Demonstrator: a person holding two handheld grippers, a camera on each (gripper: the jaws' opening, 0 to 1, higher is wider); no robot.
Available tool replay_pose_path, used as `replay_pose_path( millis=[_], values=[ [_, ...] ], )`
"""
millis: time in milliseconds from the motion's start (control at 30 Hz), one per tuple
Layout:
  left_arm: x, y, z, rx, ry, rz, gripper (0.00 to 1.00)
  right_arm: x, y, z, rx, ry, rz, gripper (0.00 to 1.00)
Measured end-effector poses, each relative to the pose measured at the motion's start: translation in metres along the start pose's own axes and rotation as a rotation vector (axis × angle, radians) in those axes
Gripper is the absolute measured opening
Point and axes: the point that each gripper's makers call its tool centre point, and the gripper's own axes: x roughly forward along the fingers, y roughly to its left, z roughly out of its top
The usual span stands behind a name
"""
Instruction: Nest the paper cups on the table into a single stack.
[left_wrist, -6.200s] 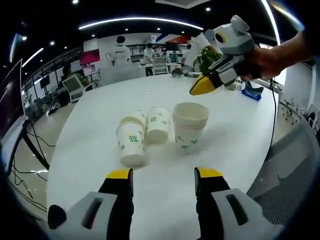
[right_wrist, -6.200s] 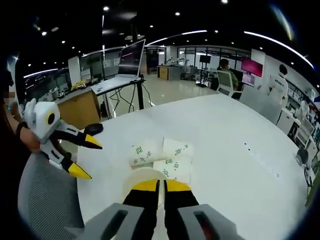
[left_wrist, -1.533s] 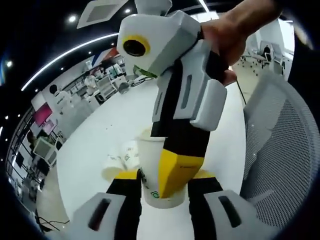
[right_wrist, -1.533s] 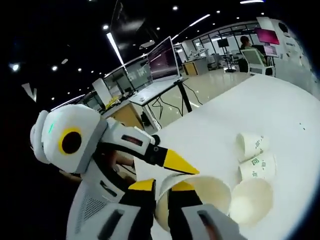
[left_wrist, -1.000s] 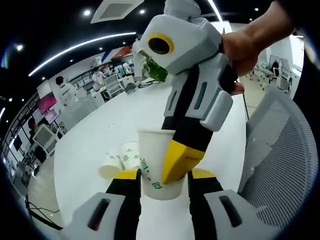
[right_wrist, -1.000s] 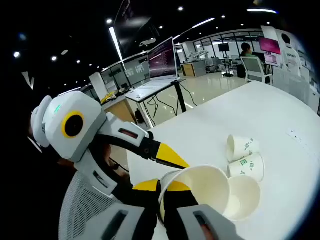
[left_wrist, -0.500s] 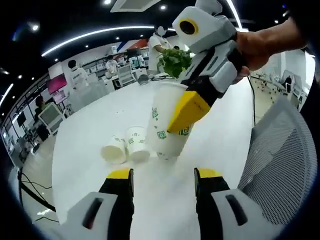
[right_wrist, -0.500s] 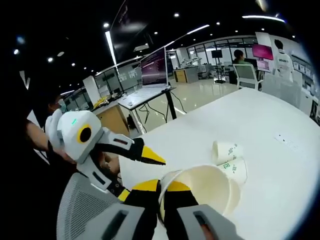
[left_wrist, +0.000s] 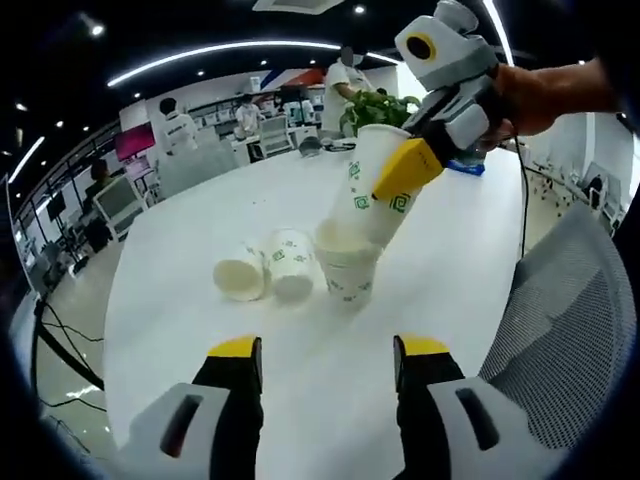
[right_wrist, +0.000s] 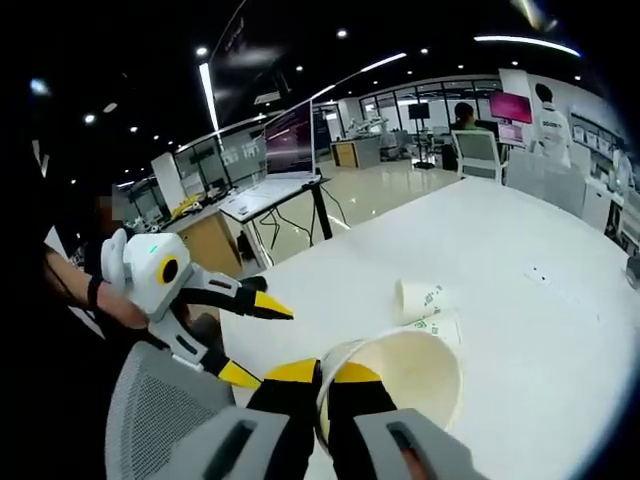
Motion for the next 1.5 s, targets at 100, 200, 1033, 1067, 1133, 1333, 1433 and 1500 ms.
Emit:
replay_pose_path(
  millis=[100, 200, 1033, 1067, 1133, 1333, 1433, 1500],
  values=[
    [0.000, 0.001, -0.003, -0.017, 0.004, 0.010, 0.52, 0.001, -0.006, 0.002, 0.014, -0.004, -0.012, 0.00],
    [-0.001, 0.001, -0.005, -0.034, 0.006, 0.014, 0.52, 0.003, -0.014, -0.001, 0.008, 0.012, -0.026, 0.00],
    [0.003, 0.000, -0.009, -0.126, -0.001, 0.030, 0.50, 0.013, -0.028, -0.007, -0.068, 0.100, -0.069, 0.00],
    [0.003, 0.000, -0.009, -0.126, -0.001, 0.031, 0.50, 0.013, -0.029, -0.007, -0.068, 0.102, -0.069, 0.00],
    [0.003, 0.000, -0.010, -0.131, -0.001, 0.034, 0.50, 0.015, -0.029, -0.008, -0.082, 0.113, -0.072, 0.00],
    [0.003, 0.002, -0.012, -0.143, 0.000, 0.036, 0.51, 0.021, -0.032, -0.011, -0.132, 0.148, -0.080, 0.00],
    [0.003, 0.002, -0.013, -0.145, -0.001, 0.036, 0.50, 0.022, -0.030, -0.013, -0.142, 0.159, -0.082, 0.00],
    [0.002, 0.002, -0.012, -0.145, -0.001, 0.036, 0.50, 0.024, -0.030, -0.013, -0.151, 0.165, -0.084, 0.00]
  ],
)
